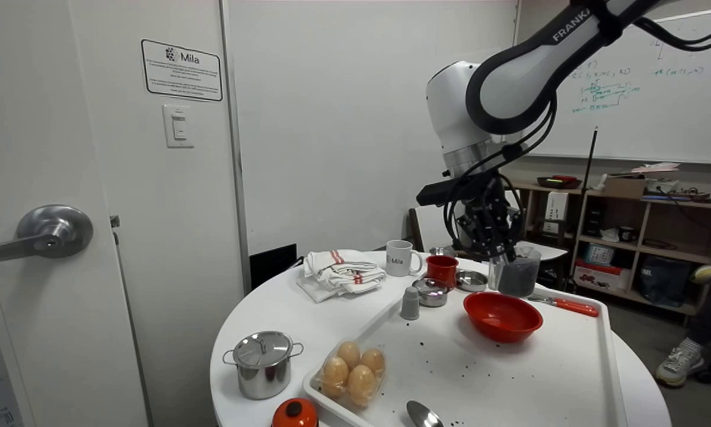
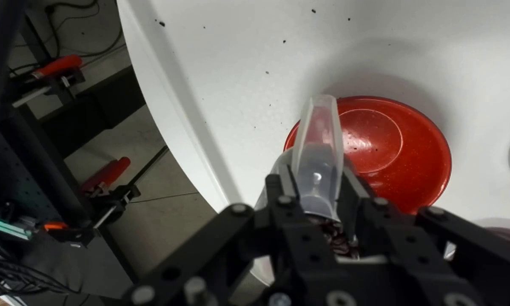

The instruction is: Pour some of the contents in the jug into the red bowl on the table

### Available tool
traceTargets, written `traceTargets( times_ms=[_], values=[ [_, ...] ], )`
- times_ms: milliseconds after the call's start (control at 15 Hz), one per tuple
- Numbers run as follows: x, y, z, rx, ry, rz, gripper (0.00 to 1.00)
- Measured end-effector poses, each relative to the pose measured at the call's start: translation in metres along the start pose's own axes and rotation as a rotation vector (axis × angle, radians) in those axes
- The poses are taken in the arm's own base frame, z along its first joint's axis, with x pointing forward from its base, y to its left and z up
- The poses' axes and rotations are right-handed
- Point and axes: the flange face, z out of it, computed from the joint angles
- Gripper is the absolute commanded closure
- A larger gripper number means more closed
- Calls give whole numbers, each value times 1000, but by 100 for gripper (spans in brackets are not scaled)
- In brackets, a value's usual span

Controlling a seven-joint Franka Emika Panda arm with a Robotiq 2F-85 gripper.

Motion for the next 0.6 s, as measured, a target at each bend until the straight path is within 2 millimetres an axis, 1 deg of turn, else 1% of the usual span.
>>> traceTargets(
  times_ms=[200, 600],
  values=[
    [3, 5, 0, 7, -21, -115, 88],
    [-7, 19, 2, -18, -145, -293, 88]
  ],
)
